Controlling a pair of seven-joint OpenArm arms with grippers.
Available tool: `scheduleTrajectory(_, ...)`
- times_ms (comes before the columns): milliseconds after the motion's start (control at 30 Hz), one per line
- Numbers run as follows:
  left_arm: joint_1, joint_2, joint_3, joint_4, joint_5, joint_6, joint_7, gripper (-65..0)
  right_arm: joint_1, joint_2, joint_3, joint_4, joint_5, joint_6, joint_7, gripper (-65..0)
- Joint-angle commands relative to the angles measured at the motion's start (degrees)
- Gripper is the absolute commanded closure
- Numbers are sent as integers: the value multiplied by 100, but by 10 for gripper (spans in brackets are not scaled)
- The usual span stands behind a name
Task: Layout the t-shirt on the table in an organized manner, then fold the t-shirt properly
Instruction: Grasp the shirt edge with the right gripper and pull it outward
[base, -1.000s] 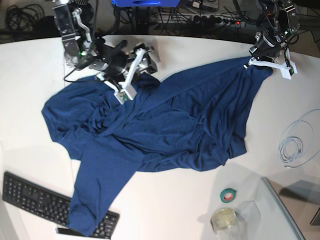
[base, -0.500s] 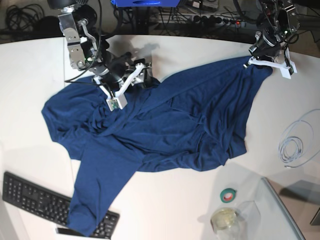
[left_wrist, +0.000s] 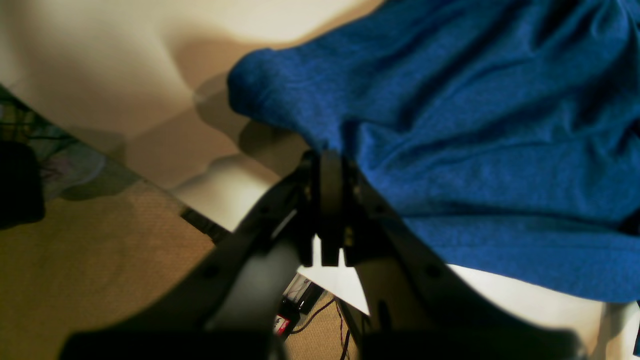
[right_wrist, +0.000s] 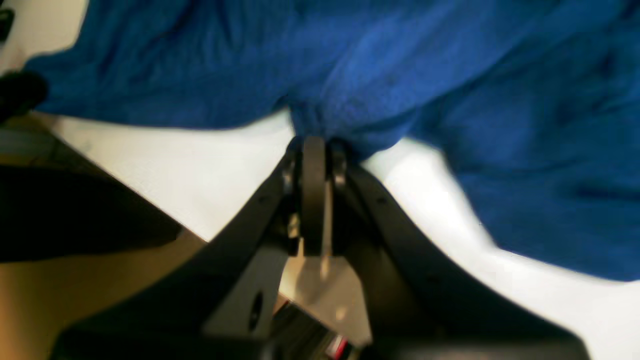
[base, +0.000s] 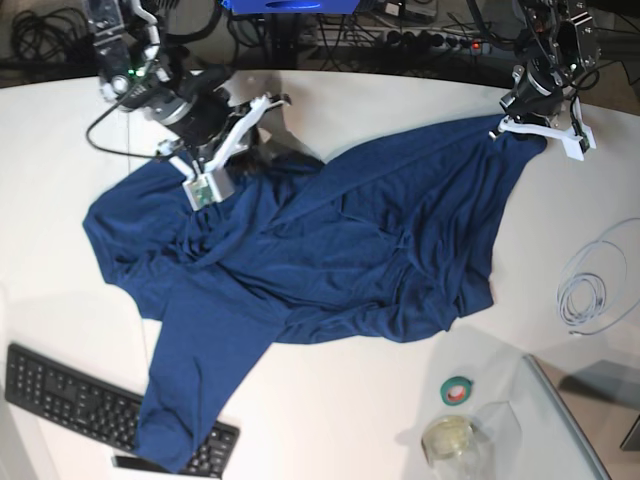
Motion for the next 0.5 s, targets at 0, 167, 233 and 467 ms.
scheduleTrajectory(0, 10, -49, -28, 83, 15, -18, -74, 0, 81, -7, -7, 373, 98, 79, 136, -2)
scheduleTrajectory(167, -52, -49, -28, 83, 15, -18, -74, 0, 942, -16, -7, 733, 98, 79, -488, -2)
scheduleTrajectory(233, -52, -49, -28, 83, 24, -18, -74, 0, 1347, -51, -7, 742, 107, 79, -778, -2)
scheduleTrajectory(467, -34, -49, -28, 83, 24, -18, -74, 0, 2630, -438, -95, 373, 107, 79, -1191, -2)
